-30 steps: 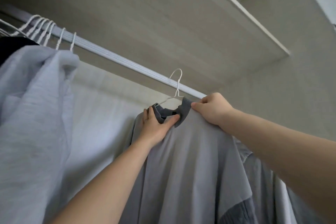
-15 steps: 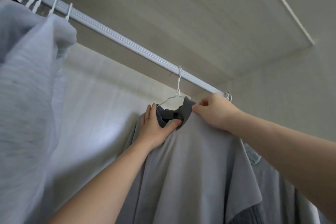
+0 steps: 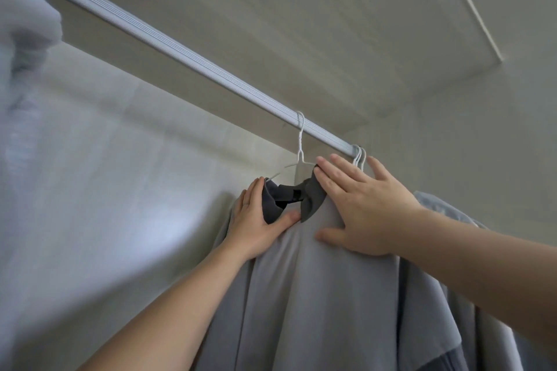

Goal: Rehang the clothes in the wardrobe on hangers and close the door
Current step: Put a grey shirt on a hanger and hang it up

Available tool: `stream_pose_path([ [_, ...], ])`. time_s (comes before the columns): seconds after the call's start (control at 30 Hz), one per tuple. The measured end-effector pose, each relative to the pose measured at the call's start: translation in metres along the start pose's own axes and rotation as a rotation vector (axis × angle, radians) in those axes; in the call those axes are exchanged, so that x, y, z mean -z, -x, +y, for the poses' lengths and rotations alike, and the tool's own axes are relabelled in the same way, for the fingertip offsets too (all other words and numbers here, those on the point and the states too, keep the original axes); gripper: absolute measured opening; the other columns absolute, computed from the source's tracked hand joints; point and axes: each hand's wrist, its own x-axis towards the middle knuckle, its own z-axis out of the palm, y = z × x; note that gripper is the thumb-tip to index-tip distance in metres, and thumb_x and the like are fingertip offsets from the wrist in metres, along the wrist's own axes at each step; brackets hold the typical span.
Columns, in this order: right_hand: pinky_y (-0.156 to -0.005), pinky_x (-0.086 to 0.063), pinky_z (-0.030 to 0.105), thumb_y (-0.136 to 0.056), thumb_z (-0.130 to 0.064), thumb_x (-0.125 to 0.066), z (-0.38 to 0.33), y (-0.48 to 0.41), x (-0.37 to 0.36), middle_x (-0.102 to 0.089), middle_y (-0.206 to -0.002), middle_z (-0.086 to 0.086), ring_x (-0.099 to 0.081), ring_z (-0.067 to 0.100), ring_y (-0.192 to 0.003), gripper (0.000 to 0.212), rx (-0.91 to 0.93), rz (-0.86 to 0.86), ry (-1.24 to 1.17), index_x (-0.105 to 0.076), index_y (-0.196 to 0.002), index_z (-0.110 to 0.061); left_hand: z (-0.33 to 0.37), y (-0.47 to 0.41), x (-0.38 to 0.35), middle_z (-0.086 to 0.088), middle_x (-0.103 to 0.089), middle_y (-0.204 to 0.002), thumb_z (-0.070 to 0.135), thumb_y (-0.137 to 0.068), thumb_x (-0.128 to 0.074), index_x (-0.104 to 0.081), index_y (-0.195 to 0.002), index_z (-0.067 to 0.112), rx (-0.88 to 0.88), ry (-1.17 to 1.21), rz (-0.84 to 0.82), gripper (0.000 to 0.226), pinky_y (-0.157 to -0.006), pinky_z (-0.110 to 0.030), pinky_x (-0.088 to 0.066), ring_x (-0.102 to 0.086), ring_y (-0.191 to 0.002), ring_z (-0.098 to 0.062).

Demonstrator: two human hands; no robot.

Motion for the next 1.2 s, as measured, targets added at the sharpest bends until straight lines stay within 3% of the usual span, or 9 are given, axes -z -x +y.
stream_pose_path([
  [0.23, -0.119, 0.008, 0.056, -0.070, -0.091, -0.007, 0.033, 0.018, -0.031, 0.030, -0.159, -0.008, 0.023, 0.010, -0.148, 0.112, -0.055, -0.115, 0.050, 0.021, -0.153, -0.021, 0.013, -0.006, -0.057, 0.005, -0.026, -0.161, 0.088, -0.057, -0.052, -0.018, -0.157, 0.025, 0.053, 0.062, -0.137, 0.123, -0.120, -0.044, -0.026, -0.021, -0.149, -0.017],
  [0.6, -0.115, -0.001, 0.061, -0.071, -0.092, -0.010, 0.056, 0.034, -0.072, 0.019, -0.164, -0.003, 0.009, 0.013, -0.151, 0.116, -0.099, -0.109, 0.128, 0.011, -0.157, -0.017, 0.019, -0.002, -0.130, 0.008, -0.018, -0.163, 0.091, -0.062, -0.037, -0.011, -0.157, 0.028, 0.054, 0.040, -0.103, 0.116, -0.119, -0.048, -0.022, -0.017, -0.148, -0.017],
  [0.9, -0.116, -0.001, 0.059, -0.074, -0.087, -0.015, 0.049, 0.039, -0.077, 0.013, -0.165, -0.002, 0.006, 0.013, -0.152, 0.110, -0.148, -0.055, 0.095, 0.003, -0.158, -0.018, 0.023, 0.006, -0.122, 0.014, -0.015, -0.163, 0.091, -0.063, -0.039, -0.008, -0.156, 0.036, 0.113, 0.031, -0.100, 0.112, -0.117, -0.054, -0.023, -0.016, -0.149, -0.016],
  [1.07, -0.116, -0.003, 0.060, -0.081, -0.080, -0.020, 0.046, 0.067, -0.070, 0.009, -0.166, -0.002, 0.003, 0.016, -0.152, 0.100, -0.173, -0.058, 0.067, 0.000, -0.158, -0.019, 0.033, 0.025, -0.111, 0.015, 0.005, -0.166, 0.087, -0.075, -0.038, -0.002, -0.158, 0.035, 0.182, 0.008, -0.143, 0.104, -0.120, -0.057, -0.009, -0.001, -0.154, -0.017],
  [1.2, -0.116, -0.002, 0.062, -0.084, -0.076, -0.020, 0.046, 0.111, -0.059, 0.011, -0.165, -0.004, 0.005, 0.020, -0.152, 0.091, -0.196, -0.105, 0.003, -0.004, -0.157, -0.024, 0.065, 0.055, -0.108, 0.013, 0.005, -0.167, 0.085, -0.077, -0.030, -0.009, -0.157, 0.036, 0.239, -0.005, -0.094, 0.096, -0.120, -0.052, -0.006, 0.002, -0.153, -0.021],
])
